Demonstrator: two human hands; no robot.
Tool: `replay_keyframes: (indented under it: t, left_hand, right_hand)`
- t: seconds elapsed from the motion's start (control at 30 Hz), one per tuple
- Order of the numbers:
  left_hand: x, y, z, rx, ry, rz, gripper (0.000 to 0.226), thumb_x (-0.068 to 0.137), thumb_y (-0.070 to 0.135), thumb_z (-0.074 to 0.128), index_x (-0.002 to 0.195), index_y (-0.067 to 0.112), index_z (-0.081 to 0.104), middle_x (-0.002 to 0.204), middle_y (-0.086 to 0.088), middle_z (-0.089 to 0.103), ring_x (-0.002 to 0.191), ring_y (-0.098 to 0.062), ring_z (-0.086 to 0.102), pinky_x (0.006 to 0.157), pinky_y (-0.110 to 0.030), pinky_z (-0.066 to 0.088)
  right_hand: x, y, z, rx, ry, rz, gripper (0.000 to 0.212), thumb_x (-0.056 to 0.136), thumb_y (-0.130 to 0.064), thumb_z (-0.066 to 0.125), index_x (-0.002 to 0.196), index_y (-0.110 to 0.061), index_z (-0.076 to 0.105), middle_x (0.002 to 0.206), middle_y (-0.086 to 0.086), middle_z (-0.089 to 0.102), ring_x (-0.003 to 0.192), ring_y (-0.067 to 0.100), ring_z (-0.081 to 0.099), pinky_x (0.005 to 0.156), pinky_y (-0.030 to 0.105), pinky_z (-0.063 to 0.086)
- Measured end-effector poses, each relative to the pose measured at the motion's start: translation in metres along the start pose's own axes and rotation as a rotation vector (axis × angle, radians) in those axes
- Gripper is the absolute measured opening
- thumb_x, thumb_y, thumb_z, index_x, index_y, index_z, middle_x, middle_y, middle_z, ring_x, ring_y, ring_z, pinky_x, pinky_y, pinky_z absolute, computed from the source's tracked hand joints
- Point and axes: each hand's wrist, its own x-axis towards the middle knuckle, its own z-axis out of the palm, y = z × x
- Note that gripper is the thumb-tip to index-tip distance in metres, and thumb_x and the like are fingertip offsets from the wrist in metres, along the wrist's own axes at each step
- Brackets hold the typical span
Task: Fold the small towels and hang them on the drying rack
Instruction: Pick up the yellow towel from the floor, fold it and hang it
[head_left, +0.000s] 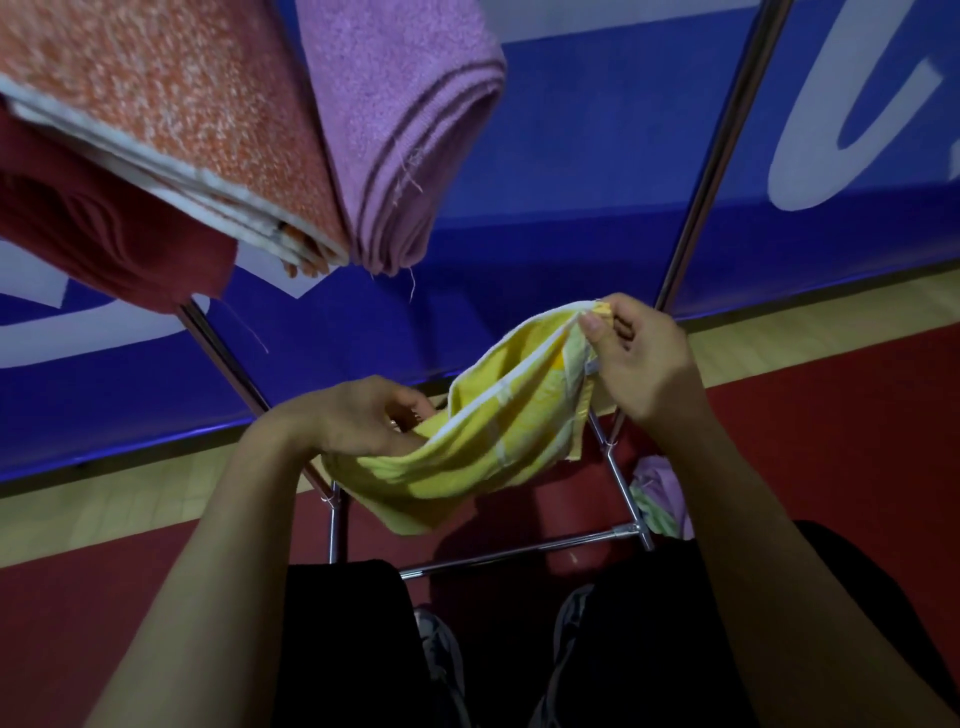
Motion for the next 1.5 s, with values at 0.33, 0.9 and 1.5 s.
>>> replay_keyframes:
  t: [0.33,0.9,1.5]
  left_hand:
    - [0.006,0.002,0.012,0.331,-0.129,-0.299,0.03,0.083,0.032,0.075,0.113,0.03,0.073,0.09,0.004,0.074,0.062,-0.008,0.061,0.059,-0.024,0.052]
    - [-0.011,-0.006,-0.008,-0.373,-0.181,-0.154,0.036,0.104,0.006,0.057,0.128,0.029,0.07,0.115,-0.02,0.075,0.093,-0.033,0.076,0.065,-0.029,0.06]
    - [-0.008,0.004,-0.01,-0.894,0.077,-0.176,0.032,0.108,0.005,0.04,0.124,0.012,0.067,0.113,-0.021,0.077,0.091,-0.034,0.079,0.074,-0.037,0.066]
  right_hand:
    - [0.006,0.011,-0.032,0.041,0.155,-0.02,0.023,0.102,-0.03,0.055,0.093,-0.012,0.064,0.083,0.011,0.07,0.079,0.022,0.067,0.076,0.048,0.054]
    - [0.0,0.027,-0.068,-0.16,0.312,-0.066,0.02,0.105,-0.028,0.051,0.097,-0.015,0.063,0.078,0.004,0.063,0.072,0.016,0.058,0.07,0.036,0.047]
    - [-0.001,0.028,-0.071,-0.197,0.27,-0.043,0.024,0.106,-0.033,0.05,0.102,-0.015,0.066,0.079,0.002,0.064,0.073,0.018,0.058,0.07,0.04,0.048]
